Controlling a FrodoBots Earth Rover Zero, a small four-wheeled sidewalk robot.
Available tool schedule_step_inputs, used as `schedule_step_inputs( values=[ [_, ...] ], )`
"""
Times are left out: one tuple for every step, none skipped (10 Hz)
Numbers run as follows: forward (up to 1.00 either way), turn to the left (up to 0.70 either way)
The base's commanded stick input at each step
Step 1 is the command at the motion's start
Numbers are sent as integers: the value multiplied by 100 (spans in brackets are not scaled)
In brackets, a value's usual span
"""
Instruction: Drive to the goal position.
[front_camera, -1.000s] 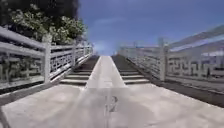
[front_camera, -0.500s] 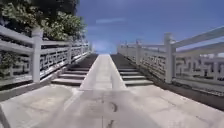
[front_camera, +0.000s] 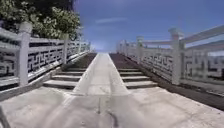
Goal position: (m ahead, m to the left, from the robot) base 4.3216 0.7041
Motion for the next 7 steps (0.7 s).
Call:
schedule_step_inputs(
  values=[
    [70, 0],
    [70, 0],
    [70, 0],
    [70, 2],
    [70, 14],
    [70, 14],
    [70, 0]
  ],
)
